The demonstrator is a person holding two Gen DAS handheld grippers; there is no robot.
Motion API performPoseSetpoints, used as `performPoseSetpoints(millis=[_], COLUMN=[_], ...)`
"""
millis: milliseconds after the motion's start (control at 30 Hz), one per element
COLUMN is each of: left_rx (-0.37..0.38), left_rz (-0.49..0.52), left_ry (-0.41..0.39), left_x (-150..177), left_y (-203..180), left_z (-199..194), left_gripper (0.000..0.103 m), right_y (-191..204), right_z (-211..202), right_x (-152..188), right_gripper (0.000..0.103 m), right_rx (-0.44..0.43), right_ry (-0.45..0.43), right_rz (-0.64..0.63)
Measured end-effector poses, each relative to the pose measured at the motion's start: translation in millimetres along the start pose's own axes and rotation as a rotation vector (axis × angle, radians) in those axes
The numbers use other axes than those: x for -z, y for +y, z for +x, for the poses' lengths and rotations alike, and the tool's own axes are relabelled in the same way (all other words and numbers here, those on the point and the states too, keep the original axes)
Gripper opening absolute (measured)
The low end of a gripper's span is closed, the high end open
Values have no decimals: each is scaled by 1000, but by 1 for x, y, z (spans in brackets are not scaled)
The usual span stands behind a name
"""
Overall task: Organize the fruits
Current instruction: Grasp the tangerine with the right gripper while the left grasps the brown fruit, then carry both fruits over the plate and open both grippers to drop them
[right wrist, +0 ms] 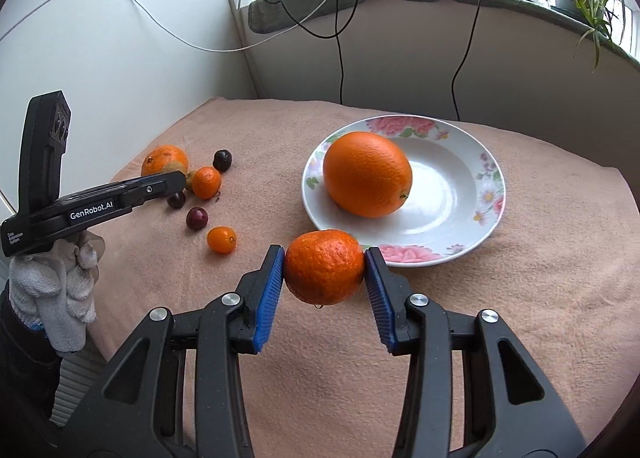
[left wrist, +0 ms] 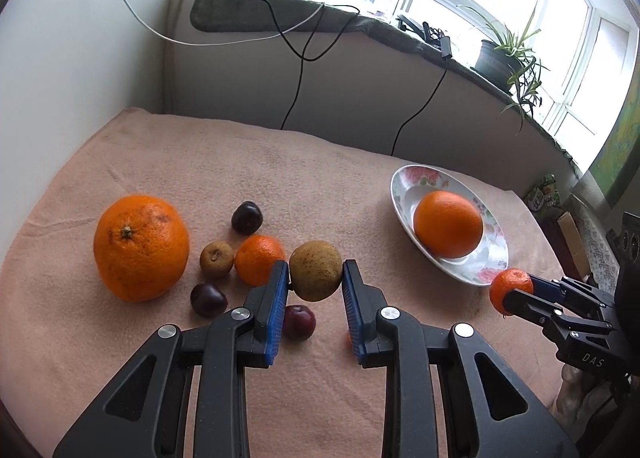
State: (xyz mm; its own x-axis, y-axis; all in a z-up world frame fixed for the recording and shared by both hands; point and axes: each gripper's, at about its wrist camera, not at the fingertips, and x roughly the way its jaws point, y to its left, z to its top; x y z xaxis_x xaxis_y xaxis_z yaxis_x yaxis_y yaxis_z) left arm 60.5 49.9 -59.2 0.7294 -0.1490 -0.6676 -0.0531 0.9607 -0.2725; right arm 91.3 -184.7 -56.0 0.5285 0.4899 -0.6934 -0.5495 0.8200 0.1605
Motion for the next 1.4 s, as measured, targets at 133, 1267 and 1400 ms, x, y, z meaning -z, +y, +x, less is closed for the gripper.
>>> performPoseSetpoints(millis=[133, 1267, 1400], left_rx=[24, 127, 126], left_rz=[32, 159, 154], left_ry=[-5, 88, 101], left_x=[-11, -71, -72], left_y=[-16, -94, -95], left_z=[7, 95, 101], left_gripper=[26, 26, 26], right_y=[-16, -74, -72], right_z=[-2, 19, 24], right_x=[-3, -16, -17], right_gripper=[43, 43, 43], right_rx=[26, 132, 136], right_ry=[-16, -23, -16], right_rz=[26, 115, 109])
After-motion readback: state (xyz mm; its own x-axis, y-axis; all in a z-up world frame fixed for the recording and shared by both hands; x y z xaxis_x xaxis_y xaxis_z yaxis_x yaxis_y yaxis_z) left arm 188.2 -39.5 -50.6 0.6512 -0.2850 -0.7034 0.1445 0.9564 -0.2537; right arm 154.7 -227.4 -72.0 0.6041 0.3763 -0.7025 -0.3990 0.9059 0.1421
